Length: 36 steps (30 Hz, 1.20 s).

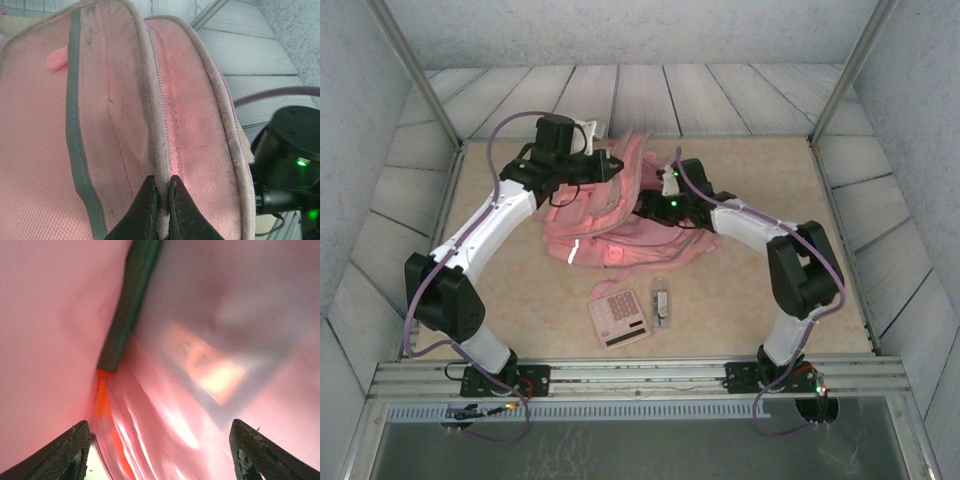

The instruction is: Pack the student bag

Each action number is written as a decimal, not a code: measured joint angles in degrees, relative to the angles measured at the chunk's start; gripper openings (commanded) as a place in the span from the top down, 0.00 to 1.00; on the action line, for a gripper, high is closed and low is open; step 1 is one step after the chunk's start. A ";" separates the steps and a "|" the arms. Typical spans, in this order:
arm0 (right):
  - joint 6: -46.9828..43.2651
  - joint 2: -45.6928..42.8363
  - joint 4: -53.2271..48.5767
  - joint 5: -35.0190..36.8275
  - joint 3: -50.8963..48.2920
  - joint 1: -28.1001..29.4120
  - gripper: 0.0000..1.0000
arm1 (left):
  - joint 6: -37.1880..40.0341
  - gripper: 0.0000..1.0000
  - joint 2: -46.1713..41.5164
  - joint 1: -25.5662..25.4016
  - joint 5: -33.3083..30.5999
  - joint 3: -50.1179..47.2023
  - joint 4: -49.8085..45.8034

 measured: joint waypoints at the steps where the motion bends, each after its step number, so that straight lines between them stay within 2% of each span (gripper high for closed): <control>1: -0.96 -1.79 -1.16 0.76 -1.51 -0.35 0.27 | 0.00 1.00 0.07 0.00 0.28 -0.61 0.63; 8: -7.19 -16.90 -12.04 10.49 -9.60 -2.86 0.29 | 1.05 1.00 3.58 -0.11 1.20 -1.84 4.61; 12: -8.90 -23.76 -15.69 13.40 -12.66 -3.85 0.30 | 1.77 1.00 7.52 -0.57 2.16 -1.97 7.34; 16: -9.22 -25.44 -17.14 13.90 -14.45 -4.00 0.30 | 4.59 1.00 11.61 -1.75 2.75 -1.97 8.52; 19: -9.22 -25.44 -17.88 13.79 -15.63 -4.00 0.31 | 7.10 0.95 13.25 -2.60 2.23 -2.16 7.52; 25: -8.72 -25.51 -18.08 10.67 -16.92 -4.00 0.34 | 11.15 0.78 12.83 -3.08 2.27 -5.16 6.12; 31: -7.26 -28.44 -17.55 2.67 -22.93 -3.61 0.32 | 13.90 0.49 11.39 -3.28 1.99 -9.44 3.80; 36: -8.74 -31.08 -20.22 -5.88 -28.81 -2.36 0.32 | 15.02 0.42 5.09 -3.23 0.70 -16.31 3.28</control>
